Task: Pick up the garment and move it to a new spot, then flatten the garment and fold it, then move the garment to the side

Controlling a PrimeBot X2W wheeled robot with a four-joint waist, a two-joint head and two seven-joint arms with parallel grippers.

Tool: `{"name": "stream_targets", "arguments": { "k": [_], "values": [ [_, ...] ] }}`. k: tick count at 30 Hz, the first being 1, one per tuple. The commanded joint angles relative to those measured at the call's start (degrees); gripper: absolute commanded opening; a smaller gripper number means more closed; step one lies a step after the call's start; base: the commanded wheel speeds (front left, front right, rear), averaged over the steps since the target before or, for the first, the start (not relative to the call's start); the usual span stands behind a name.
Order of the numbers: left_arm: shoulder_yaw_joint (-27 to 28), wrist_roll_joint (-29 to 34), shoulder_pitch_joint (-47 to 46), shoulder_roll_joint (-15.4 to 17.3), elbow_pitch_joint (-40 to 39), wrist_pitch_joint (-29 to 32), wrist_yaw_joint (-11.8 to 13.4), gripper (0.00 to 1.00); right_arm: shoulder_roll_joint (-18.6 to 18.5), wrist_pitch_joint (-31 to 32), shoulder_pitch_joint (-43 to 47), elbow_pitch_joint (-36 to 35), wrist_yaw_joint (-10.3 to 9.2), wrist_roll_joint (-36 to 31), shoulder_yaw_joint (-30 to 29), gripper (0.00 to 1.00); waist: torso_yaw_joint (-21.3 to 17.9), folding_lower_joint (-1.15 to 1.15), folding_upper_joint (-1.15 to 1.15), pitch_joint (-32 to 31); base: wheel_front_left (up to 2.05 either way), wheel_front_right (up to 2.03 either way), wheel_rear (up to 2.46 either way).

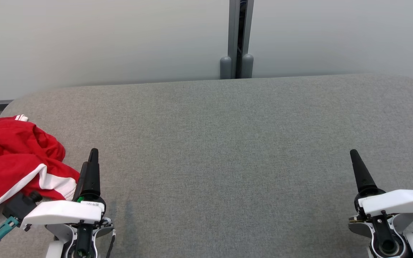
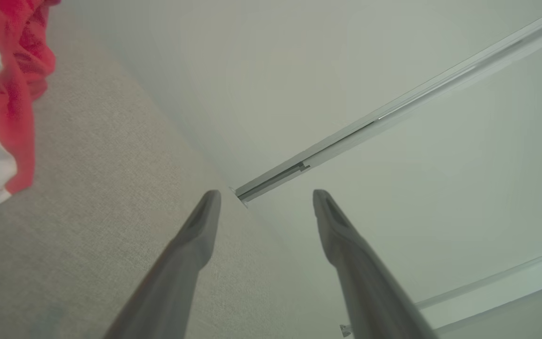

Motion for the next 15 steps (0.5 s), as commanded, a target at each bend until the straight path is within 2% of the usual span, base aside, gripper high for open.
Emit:
{"name": "stream_targets", "arguments": {
  "k": [1, 15],
  "values": [
    [0.3, 3.6, -0.7, 0.3, -1.8, -0.6, -0.1, 1.0, -0.5, -0.9, -0.7, -1.7, 0.19, -2.9, 0.8, 1.0, 0.0, 0.0, 0.0, 0.0, 0.0, 0.0, 0.0],
    [-2.0, 17.5, 0.8, 0.4, -6.1, -2.9, 2.2, 1.0, -1.2, -4.3, 0.4, -5.7, 0.25, -15.8, 5.7, 1.0, -0.1, 0.0, 0.0, 0.1, 0.0, 0.0, 0.0]
  ]
}}
